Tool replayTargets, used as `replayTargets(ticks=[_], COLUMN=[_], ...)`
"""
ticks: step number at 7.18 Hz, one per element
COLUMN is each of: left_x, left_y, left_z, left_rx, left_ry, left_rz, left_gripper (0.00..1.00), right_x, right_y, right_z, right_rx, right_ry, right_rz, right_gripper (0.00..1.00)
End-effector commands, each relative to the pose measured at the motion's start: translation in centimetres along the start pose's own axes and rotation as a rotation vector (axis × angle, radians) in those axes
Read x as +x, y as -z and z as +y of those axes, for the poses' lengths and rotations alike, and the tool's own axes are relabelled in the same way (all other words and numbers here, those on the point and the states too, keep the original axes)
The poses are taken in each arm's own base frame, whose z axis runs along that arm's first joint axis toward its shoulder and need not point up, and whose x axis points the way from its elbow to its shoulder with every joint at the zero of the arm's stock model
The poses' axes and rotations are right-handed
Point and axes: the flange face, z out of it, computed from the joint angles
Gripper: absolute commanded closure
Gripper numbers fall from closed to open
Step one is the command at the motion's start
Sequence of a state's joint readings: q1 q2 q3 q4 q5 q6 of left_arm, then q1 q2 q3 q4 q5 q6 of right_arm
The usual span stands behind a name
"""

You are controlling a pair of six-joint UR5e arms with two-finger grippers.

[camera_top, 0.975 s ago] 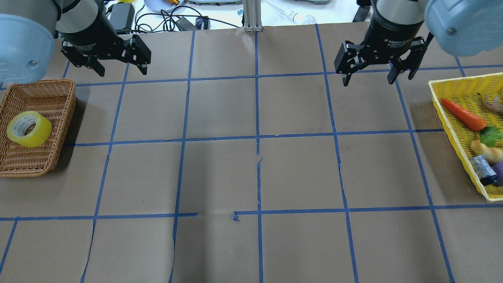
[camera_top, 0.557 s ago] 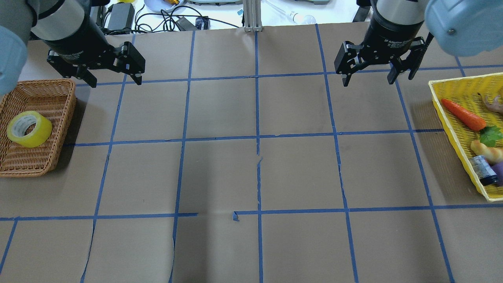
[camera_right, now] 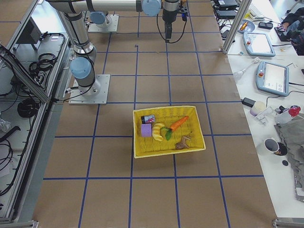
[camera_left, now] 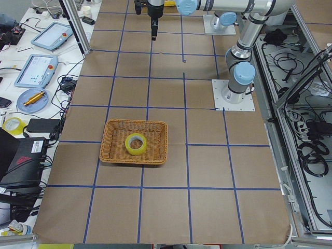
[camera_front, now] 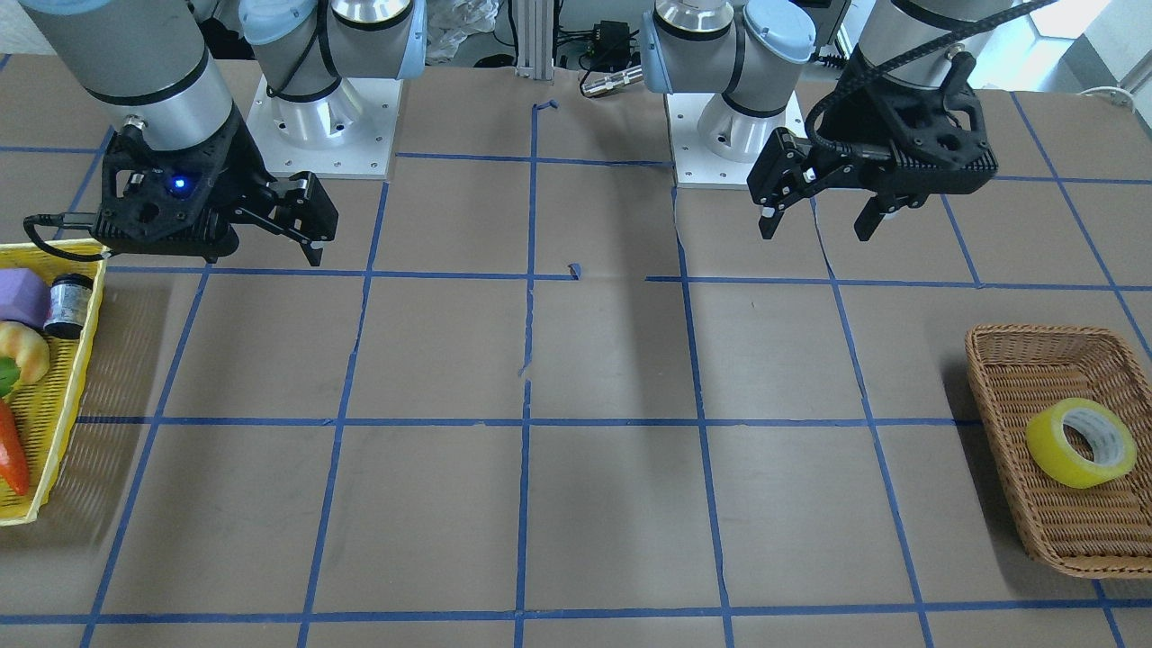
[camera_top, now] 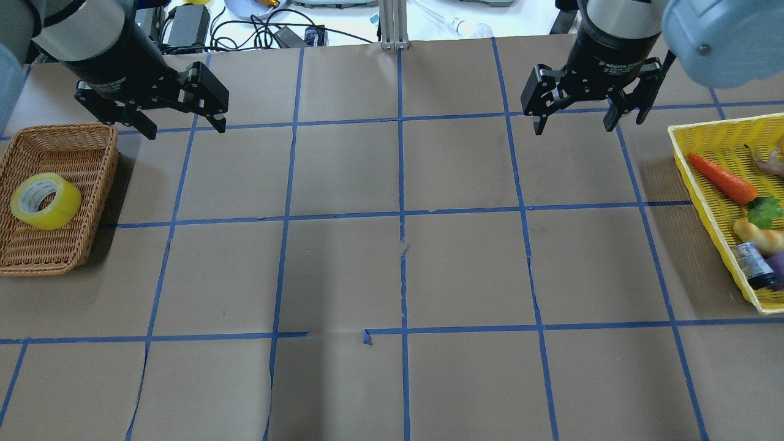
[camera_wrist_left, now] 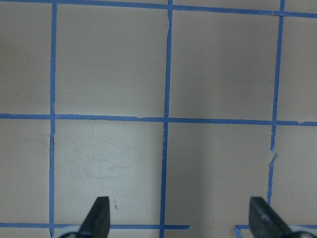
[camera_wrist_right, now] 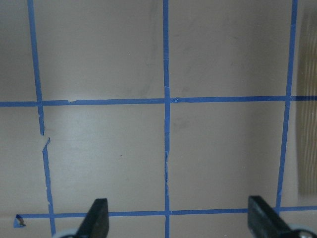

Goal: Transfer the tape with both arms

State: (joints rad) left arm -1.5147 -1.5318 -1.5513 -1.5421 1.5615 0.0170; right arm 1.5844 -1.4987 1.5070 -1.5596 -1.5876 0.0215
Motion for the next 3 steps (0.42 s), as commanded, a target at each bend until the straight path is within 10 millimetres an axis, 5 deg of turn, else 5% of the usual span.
replayTargets(ticks=[1, 3], left_x=[-0.19, 0.68], left_y=[-0.02, -0.55], left_z=[0.53, 0.19], left_rx=[-0.030, -0.037], left_ry=[-0.012, -0.014], left_rz=[-0.045, -0.015], left_gripper=[0.00, 0.00], right_x=[0.23, 0.23], right_y=[0.04, 0.49], right_z=[-0.07, 0.24], right_rx=[0.001, 0.009], right_ry=[0.015, 0.034], right_rz=[0.000, -0.002], right_gripper=[0.00, 0.00])
